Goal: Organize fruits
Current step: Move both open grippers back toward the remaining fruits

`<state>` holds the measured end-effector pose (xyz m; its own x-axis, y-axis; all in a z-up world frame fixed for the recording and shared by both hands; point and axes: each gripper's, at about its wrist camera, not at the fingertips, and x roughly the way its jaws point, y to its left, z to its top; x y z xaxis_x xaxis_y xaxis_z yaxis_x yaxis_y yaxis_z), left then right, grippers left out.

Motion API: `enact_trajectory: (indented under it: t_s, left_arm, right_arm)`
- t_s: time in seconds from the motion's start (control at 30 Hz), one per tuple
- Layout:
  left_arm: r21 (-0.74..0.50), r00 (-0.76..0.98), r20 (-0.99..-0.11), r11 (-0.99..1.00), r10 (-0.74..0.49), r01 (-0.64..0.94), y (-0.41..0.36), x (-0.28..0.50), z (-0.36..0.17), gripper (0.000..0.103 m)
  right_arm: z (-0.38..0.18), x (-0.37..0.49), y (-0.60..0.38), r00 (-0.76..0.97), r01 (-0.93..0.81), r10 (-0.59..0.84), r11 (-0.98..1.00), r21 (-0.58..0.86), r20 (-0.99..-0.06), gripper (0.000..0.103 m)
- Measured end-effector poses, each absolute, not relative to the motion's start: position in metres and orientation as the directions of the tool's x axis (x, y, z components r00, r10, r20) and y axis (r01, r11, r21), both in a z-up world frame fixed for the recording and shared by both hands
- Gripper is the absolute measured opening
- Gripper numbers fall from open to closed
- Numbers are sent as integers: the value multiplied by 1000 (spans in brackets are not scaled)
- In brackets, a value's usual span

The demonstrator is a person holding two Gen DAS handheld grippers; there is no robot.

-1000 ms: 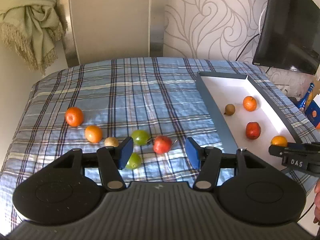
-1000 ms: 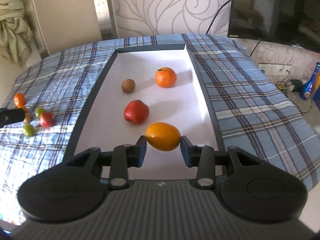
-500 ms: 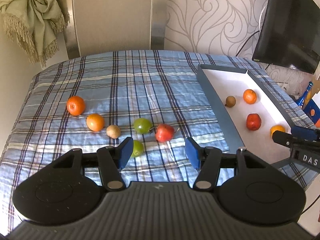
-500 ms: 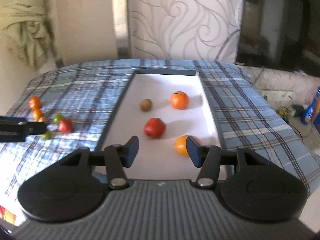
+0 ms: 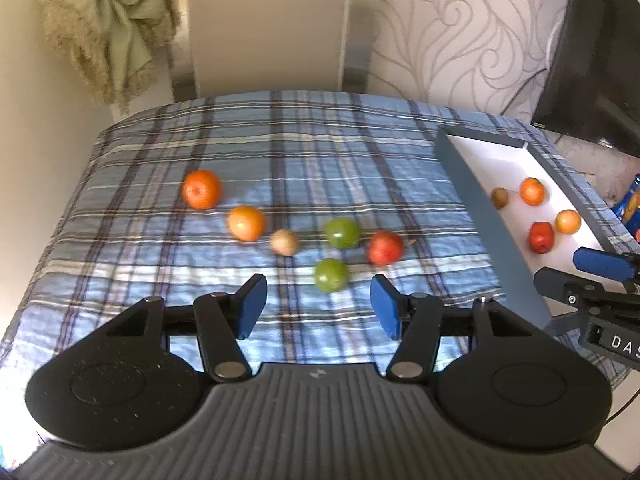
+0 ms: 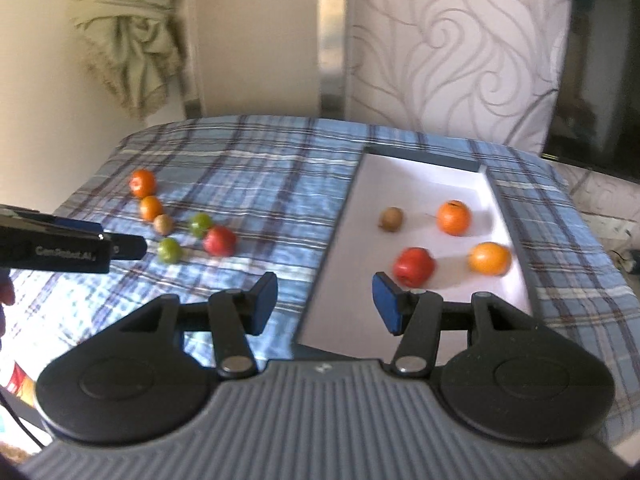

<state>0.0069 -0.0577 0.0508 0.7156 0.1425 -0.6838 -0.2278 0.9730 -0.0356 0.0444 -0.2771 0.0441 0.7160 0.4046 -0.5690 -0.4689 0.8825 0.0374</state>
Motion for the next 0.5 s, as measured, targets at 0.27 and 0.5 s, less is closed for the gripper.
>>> enact_trajectory:
  t_s: [0.27, 0.5]
  left_arm:
    - [-28, 712, -674, 957, 196, -289, -34, -5, 56, 63]
    - [-17, 701, -670, 939, 244, -343, -14, -13, 59, 63]
  right_arm:
    - [45, 54, -238, 656, -565, 477, 824, 40, -585, 55]
    - [40, 74, -208, 606, -605, 499, 795, 48, -619, 54]
